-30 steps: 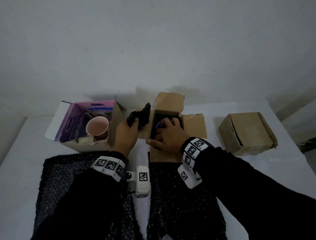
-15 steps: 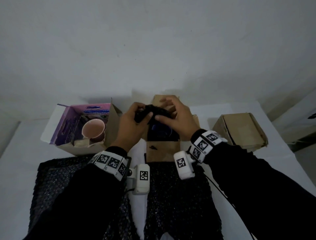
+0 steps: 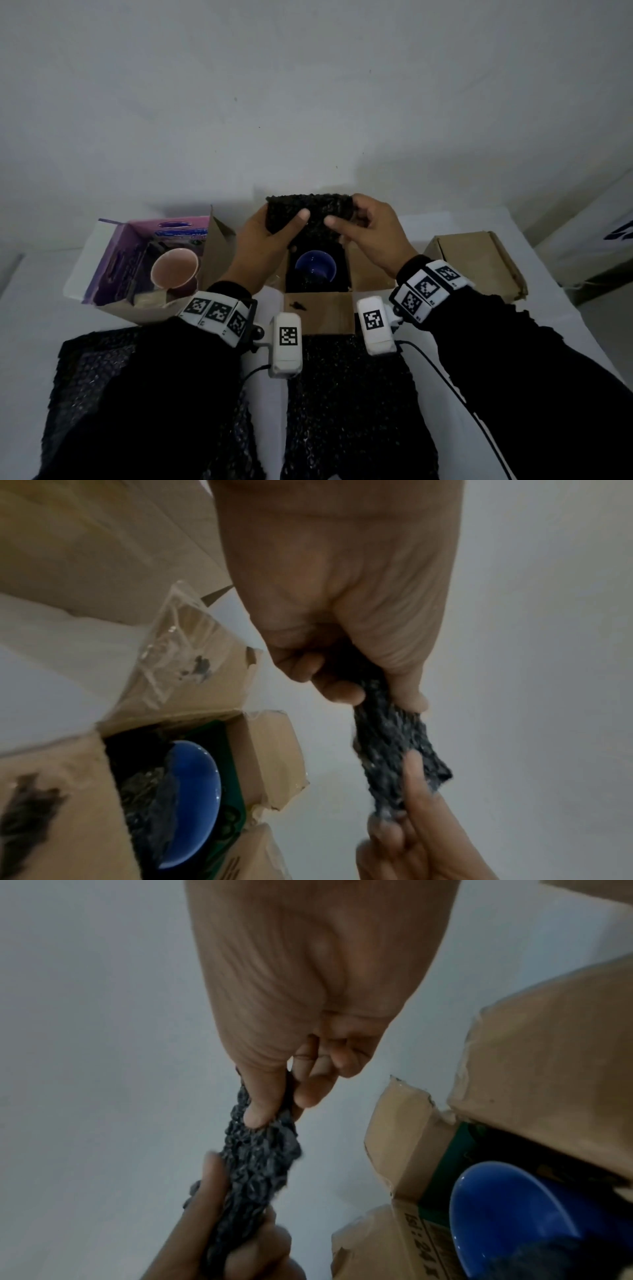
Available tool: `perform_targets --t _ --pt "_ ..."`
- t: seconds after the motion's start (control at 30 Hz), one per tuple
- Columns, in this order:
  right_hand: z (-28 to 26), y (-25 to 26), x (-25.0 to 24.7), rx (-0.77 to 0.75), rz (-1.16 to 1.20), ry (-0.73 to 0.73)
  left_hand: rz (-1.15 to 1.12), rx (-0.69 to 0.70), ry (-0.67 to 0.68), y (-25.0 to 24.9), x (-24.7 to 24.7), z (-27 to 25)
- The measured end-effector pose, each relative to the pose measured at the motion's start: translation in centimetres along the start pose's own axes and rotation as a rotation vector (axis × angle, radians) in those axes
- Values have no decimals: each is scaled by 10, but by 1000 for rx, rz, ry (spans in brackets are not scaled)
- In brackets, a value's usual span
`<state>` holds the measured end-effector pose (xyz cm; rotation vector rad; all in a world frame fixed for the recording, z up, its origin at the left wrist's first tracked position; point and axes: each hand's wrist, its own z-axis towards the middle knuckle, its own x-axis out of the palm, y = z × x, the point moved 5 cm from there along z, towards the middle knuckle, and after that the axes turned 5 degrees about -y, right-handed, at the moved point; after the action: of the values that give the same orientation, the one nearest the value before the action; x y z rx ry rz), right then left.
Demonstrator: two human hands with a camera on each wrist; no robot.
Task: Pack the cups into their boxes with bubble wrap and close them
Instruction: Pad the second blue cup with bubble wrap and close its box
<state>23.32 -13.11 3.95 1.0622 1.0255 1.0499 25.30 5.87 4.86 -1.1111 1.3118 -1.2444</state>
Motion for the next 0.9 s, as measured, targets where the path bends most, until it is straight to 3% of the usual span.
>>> perform_targets --t 0.1,0.2,0.33,0.4,0.5,0.57,0.63,0.73,0.9 --pt "-1 -7 -12 43 -7 -67 -59 -18 46 6 -2 -3" --pt "-2 -9 -16 65 -73 -65 22 -29 18 7 -4 -5" --pt "-2 -10 -13 141 145 -67 401 30 -69 10 -7 5" --pt "-2 -9 -10 167 177 -22 478 41 -67 11 -6 8" --pt "-3 -5 -4 158 148 88 176 -26 -45 10 1 6" --pt "-4 -3 0 190 171 124 -244 -181 48 12 11 5" --pt "-4 -4 2 235 192 125 -443 -295 154 21 16 6" --pt "1 -5 -6 220 138 42 -291 -281 239 30 16 8" --pt "13 -18 -15 76 -90 18 72 -94 128 29 6 14"
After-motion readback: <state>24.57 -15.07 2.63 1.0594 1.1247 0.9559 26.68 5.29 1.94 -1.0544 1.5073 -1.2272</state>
